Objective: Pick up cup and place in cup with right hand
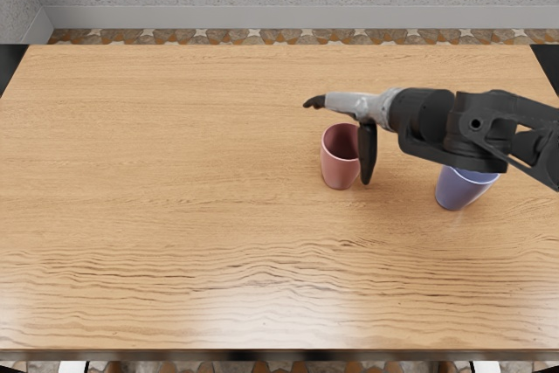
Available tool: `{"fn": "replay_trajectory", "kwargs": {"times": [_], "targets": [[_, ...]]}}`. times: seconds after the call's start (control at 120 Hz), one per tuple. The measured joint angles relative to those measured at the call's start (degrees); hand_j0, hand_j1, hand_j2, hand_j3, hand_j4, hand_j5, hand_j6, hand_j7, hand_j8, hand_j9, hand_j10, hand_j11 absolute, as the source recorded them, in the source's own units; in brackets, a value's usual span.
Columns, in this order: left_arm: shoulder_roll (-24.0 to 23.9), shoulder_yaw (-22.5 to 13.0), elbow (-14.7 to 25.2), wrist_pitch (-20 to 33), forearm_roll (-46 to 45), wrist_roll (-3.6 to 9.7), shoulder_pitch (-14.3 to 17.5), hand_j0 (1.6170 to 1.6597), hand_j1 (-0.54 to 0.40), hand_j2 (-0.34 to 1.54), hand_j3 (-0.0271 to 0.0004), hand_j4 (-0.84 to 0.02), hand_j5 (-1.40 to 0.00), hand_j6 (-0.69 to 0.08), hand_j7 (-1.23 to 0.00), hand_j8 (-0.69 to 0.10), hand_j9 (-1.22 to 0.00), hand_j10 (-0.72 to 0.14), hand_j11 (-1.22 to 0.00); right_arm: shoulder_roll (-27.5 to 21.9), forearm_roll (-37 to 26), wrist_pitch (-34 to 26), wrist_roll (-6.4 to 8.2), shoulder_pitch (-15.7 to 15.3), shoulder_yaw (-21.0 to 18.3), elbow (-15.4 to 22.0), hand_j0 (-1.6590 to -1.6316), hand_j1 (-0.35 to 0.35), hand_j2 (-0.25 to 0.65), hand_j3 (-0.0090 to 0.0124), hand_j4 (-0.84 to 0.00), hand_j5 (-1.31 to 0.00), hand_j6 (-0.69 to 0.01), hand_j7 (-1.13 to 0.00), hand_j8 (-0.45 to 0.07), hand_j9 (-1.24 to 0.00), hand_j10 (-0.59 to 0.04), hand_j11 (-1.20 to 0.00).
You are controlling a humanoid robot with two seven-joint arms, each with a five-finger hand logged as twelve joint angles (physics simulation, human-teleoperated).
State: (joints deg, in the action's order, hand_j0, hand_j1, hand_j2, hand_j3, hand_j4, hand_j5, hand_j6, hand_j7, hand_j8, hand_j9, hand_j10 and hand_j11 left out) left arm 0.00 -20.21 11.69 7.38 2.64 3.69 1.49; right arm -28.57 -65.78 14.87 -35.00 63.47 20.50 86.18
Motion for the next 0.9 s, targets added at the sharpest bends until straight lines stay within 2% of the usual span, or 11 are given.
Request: {"fn": "replay_trajectory", "kwargs": {"times": [0.108, 0.383, 0.417, 0.608, 0.642, 0.7, 0.725, 0.75, 0.8, 0.9], "targets": [[0.0, 0.0, 0.0, 0.0, 0.0, 0.0, 0.0, 1.6581, 0.349, 0.0, 0.0, 0.0, 0.0, 0.0, 0.0, 0.0, 0.0, 0.0, 0.0, 0.44, -1.18, -1.71, 0.0, -0.95, -0.11, -0.2, -1.6581, -0.221, -0.02, 0.0, -0.11, -0.14, -0.112, -0.14, -0.111, -0.14, -0.11, -0.14], [0.0, 0.0, 0.0, 0.0, 0.0, 0.0, 0.0, 1.6581, 0.349, 0.0, 0.0, 0.0, 0.0, 0.0, 0.0, 0.0, 0.0, 0.0, 0.0, 0.86, -2.58, -3.56, -0.01, -1.91, -0.43, -0.15, -1.658, -0.028, -0.053, 0.0, -0.27, -0.35, -0.272, -0.35, -0.27, -0.35, -0.269, -0.35], [0.0, 0.0, 0.0, 0.0, 0.0, 0.0, 0.0, 1.6581, 0.349, 0.0, 0.0, 0.0, 0.0, 0.0, 0.0, 0.0, 0.0, 0.0, 0.0, 0.94, -3.19, -4.17, -0.02, -2.04, -0.71, -0.15, -1.6581, -0.011, -0.018, 0.0, -0.282, -0.37, -0.285, -0.37, -0.284, -0.37, -0.283, -0.37], [0.0, 0.0, 0.0, 0.0, 0.0, 0.0, 0.0, 1.6581, 0.349, 0.0, 0.0, 0.0, 0.0, 0.0, 0.0, 0.0, 0.0, 0.0, 0.0, 1.11, -4.45, -6.16, -0.01, -2.57, -1.67, -0.24, -1.6576, 0.039, -0.052, 0.0, -0.33, -0.43, -0.334, -0.43, -0.33, -0.43, -0.33, -0.43], [0.0, 0.0, 0.0, 0.0, 0.0, 0.0, 0.0, 1.6581, 0.349, 0.0, 0.0, 0.0, 0.0, 0.0, 0.0, 0.0, 0.0, 0.0, 0.0, 1.11, -4.54, -6.29, -0.01, -2.64, -1.74, -0.28, -1.6571, 0.041, -0.039, 0.0001, -0.346, -0.45, -0.349, -0.45, -0.352, -0.45, -0.344, -0.45], [0.0, 0.01, 0.0, 0.0, 0.0, 0.0, 0.0, 1.6581, 0.349, 0.0, -0.0001, 0.0, 0.0, 0.0, 0.0, 0.0, 0.0, 0.0, 0.0, 1.1, -4.66, -6.46, -0.01, -2.71, -1.85, -0.33, -1.6567, 0.059, 0.008, 0.0, -0.38, -0.48, -0.366, -0.49, -0.352, -0.5, -0.372, -0.5], [0.0, 0.0, 0.0, 0.0, 0.0, 0.0, 0.0, 1.6581, 0.349, 0.0, -0.0001, 0.0, 0.0, 0.0, 0.0, 0.0, 0.0, 0.0, 0.0, 1.09, -4.62, -6.49, -0.01, -2.73, -1.87, -0.34, -1.6567, 0.074, 0.031, -0.0002, -0.391, -0.5, -0.356, -0.5, -0.323, -0.51, -0.383, -0.51], [0.0, 0.0, 0.0, 0.0, 0.0, 0.0, 0.0, 1.6581, 0.349, 0.0, -0.0001, 0.0, 0.0, 0.0, 0.0, 0.0, 0.0, 0.0, 0.0, 1.08, -4.55, -6.48, -0.01, -2.75, -1.83, -0.35, -1.6564, 0.08, 0.032, 0.0002, -0.398, -0.52, -0.339, -0.52, -0.302, -0.53, -0.391, -0.53], [0.0, 0.0, 0.0, 0.0, 0.0, 0.0, 0.0, 1.6581, 0.349, 0.0, 0.0, 0.0, 0.0, 0.0, 0.0, 0.0, 0.0, 0.0, 0.0, 1.05, -4.23, -6.51, -0.01, -2.75, -1.65, -0.37, -1.6558, 0.087, 0.025, -0.0005, -0.411, -0.55, -0.322, -0.54, -0.28, -0.55, -0.401, -0.55], [0.0, 0.0, 0.0, 0.0, 0.0, 0.0, 0.0, 1.6581, 0.349, 0.0, 0.0, 0.0, 0.0, 0.0, 0.0, 0.0, 0.0, 0.0, 0.0, 0.91, -3.67, -6.53, -0.01, -2.75, -1.31, -0.38, -1.6552, 0.084, 0.022, -0.0001, -0.432, -0.59, -0.311, -0.58, -0.278, -0.59, -0.39, -0.59]]}}
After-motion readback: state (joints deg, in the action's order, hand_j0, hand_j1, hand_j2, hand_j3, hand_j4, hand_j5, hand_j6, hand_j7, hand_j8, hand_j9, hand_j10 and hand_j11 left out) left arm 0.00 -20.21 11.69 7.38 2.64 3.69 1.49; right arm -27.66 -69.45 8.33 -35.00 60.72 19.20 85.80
